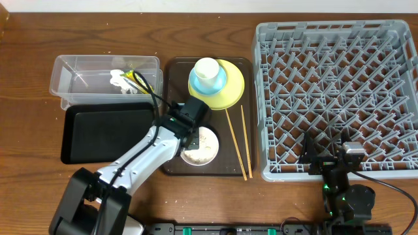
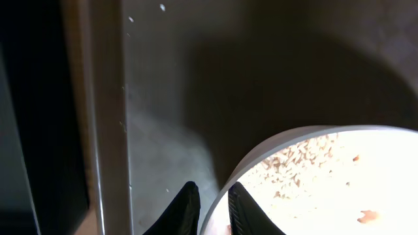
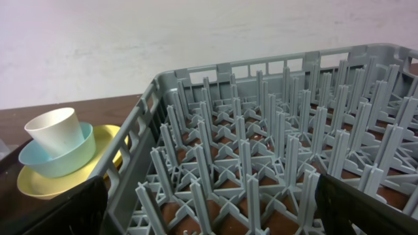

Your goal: Sort waste into correct bins and load items into the dishwasher rack

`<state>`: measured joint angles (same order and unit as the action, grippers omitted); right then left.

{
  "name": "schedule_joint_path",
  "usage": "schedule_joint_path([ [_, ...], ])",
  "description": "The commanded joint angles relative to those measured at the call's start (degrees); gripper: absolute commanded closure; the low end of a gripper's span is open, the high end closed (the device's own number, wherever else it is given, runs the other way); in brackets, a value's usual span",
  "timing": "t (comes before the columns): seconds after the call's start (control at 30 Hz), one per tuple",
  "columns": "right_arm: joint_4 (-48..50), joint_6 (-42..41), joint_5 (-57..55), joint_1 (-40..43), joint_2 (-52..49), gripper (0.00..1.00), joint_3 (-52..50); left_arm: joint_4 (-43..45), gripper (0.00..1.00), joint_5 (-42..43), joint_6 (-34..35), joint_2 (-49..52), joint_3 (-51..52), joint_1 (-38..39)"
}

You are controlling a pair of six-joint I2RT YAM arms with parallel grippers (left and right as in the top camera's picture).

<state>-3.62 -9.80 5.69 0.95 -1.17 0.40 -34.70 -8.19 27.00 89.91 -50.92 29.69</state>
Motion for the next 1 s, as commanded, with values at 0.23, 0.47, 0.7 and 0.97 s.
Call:
schedule_joint_path([
  [0.23, -0.24, 0.87, -0.09, 0.57, -0.02, 0.01, -0.09, 2.16, 0.81, -1.99, -0.35, 0.31, 0.20, -2.34],
  [0.47, -0.24, 0.87, -0.09, 0.59, -0.02, 0.01, -0.09, 3.13, 0.82, -1.99, -2.08, 0.31, 0.07, -3.76],
  [0.7, -0.22, 0.87, -0.11, 0.57, -0.02, 0.01, -0.09, 4.22, 0.81, -2.29, -3.41, 0.31, -0.28, -3.76],
  [0.97, -0.24, 0.87, -0.11, 0.57, -0.02, 0.01, -0.09, 3.50, 0.78, -4.33, -3.39, -0.70, -0.98, -3.76],
])
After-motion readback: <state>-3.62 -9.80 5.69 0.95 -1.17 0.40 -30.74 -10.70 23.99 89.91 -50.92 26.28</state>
